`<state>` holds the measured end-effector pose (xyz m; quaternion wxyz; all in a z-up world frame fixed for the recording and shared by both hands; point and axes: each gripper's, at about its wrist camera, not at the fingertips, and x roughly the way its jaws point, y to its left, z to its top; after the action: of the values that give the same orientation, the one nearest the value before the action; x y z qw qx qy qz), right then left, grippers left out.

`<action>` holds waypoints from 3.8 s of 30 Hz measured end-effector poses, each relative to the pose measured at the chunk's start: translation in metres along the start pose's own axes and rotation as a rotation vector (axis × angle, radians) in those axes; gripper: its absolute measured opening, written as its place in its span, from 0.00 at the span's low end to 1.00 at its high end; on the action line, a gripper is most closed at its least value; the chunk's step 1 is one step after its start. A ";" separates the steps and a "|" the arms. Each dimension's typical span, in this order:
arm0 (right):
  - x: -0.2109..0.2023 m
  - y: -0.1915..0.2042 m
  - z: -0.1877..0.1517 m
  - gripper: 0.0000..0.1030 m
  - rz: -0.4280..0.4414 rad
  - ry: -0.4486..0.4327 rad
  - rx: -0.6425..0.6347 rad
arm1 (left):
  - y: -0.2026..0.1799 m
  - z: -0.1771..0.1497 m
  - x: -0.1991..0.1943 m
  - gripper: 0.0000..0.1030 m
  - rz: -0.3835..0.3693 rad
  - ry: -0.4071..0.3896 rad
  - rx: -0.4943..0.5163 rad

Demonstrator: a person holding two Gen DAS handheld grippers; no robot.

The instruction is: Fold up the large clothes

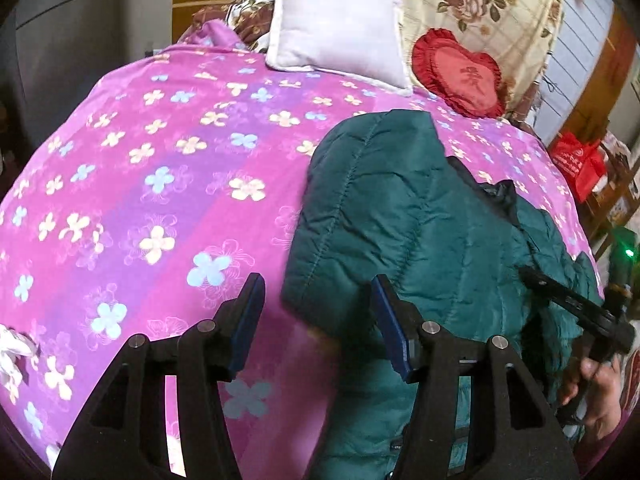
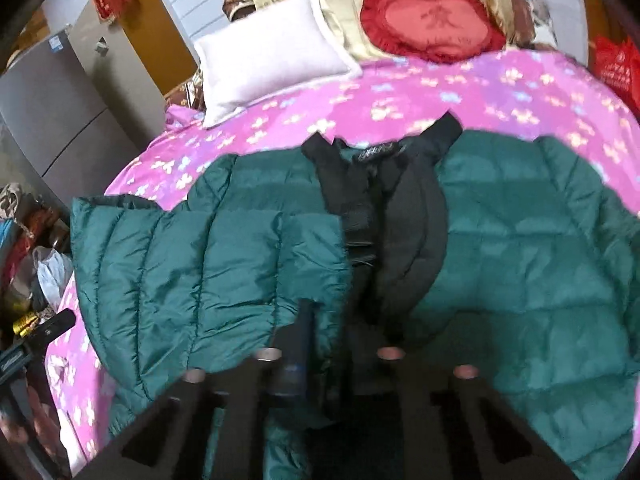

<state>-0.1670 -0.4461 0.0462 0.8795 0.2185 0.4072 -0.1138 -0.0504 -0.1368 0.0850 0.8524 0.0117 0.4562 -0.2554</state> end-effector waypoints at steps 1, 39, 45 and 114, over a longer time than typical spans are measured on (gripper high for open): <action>-0.005 -0.001 0.001 0.07 -0.001 -0.012 -0.009 | 0.000 0.001 0.002 0.53 0.000 0.000 -0.006; 0.003 -0.076 0.027 0.26 -0.252 0.019 -0.005 | -0.102 0.030 0.095 0.57 0.105 0.021 0.127; 0.027 -0.092 0.046 0.26 -0.239 0.017 0.063 | -0.109 0.029 0.107 0.62 0.132 0.026 0.150; -0.166 -0.069 -0.144 0.62 -0.244 -0.077 0.091 | -0.224 -0.119 -0.029 0.64 -0.023 -0.053 0.342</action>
<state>-0.3955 -0.4344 0.0712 0.8633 0.2025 0.3909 -0.2467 -0.2555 -0.2889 0.0863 0.8467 0.1447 0.3836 -0.3390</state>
